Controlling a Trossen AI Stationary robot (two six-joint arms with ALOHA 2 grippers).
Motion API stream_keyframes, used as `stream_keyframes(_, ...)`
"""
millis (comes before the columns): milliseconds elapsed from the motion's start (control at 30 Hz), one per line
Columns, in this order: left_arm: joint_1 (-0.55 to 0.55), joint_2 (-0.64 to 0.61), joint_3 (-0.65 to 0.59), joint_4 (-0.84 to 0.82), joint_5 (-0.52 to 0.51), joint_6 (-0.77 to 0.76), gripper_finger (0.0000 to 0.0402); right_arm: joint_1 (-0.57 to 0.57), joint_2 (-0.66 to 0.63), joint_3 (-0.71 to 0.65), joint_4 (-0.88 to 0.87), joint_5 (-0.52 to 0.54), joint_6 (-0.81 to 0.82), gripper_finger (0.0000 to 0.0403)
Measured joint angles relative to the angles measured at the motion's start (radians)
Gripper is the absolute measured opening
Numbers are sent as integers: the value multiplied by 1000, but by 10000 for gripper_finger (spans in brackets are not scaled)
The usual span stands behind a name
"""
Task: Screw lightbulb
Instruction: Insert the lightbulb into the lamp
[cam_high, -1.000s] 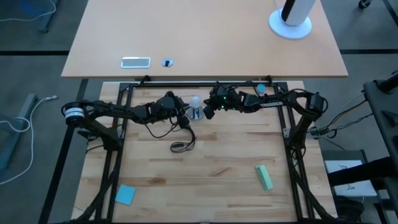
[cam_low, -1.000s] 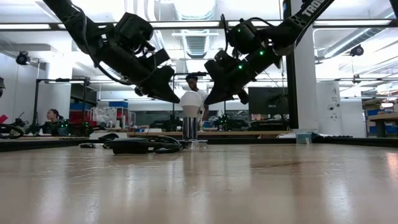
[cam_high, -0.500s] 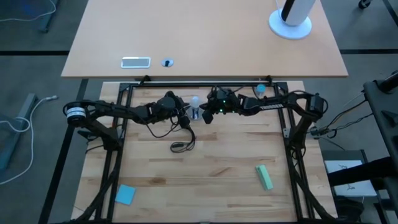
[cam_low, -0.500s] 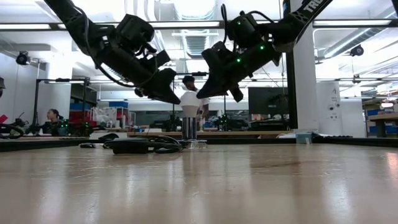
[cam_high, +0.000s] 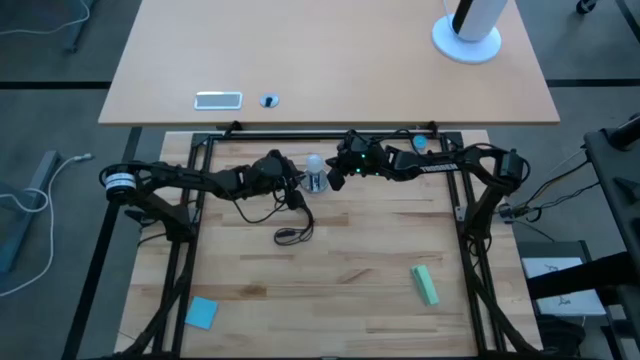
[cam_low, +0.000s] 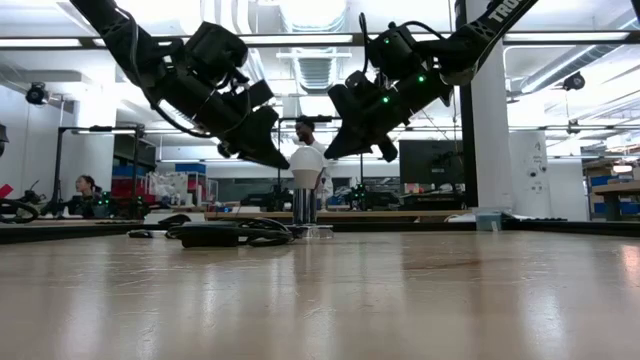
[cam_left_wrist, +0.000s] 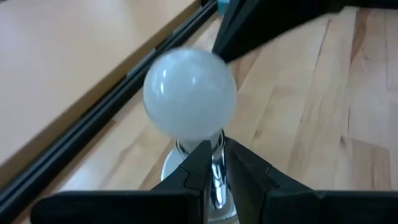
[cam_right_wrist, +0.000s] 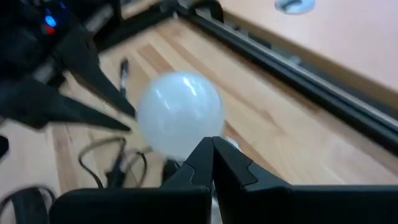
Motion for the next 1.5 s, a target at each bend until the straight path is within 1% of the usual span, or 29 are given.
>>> stream_keyframes(233,1,-1,0,21,-3,16,41,9,13,0,23,-21,9,0)
stream_keyframes(367,-1,-7,0,10,-11,-19,41,18,12,0,10,-35,8,0)
stream_keyframes(433,-11,-36,-1,-6,7,-40,41,19,3,0,-31,-26,8,0)
stream_keyframes(533,-23,-84,0,-34,15,-34,41,14,-14,0,-88,33,-1,0)
stream_keyframes(633,-21,-97,-5,-71,-26,-4,41,2,-18,0,-86,50,-18,0)
stream_keyframes(700,-18,-93,-21,-64,-44,19,41,-1,-18,0,-85,50,-29,0)
stream_keyframes(767,-20,-83,-53,-22,-14,49,41,0,-18,0,-84,47,-89,0)
stream_keyframes(800,-23,-74,-78,19,31,70,41,5,-18,0,-84,38,-137,0)
stream_keyframes(867,-33,-52,-141,163,141,97,41,22,-18,-13,-52,-30,-269,0)
stream_keyframes(900,-39,-40,-175,246,167,97,41,37,-18,-29,-23,-53,-313,0)
stream_keyframes(933,-43,-27,-206,330,166,89,41,53,-17,-48,16,-55,-327,0)
stream_keyframes(967,-43,-19,-235,393,147,74,41,65,-14,-68,61,-50,-333,0)
stream_keyframes(1033,-40,-3,-277,476,62,46,41,83,-12,-109,136,-19,-340,0)
stream_keyframes(1133,-40,0,-298,522,-69,23,41,91,-8,-146,247,108,-313,0)
stream_keyframes(1200,-40,-7,-287,541,-115,41,41,82,-21,-147,264,192,-281,0)
stream_keyframes(1233,-39,-10,-274,540,-124,69,41,72,-28,-139,258,205,-272,0)
stream_keyframes(1300,-39,-11,-245,534,-124,127,41,47,-32,-118,232,195,-245,0)
stream_keyframes(1367,-39,-7,-208,503,-122,167,41,22,-32,-100,190,157,-223,0)
stream_keyframes(1500,-27,-5,-141,371,-123,192,41,5,-20,-74,155,142,-194,0)
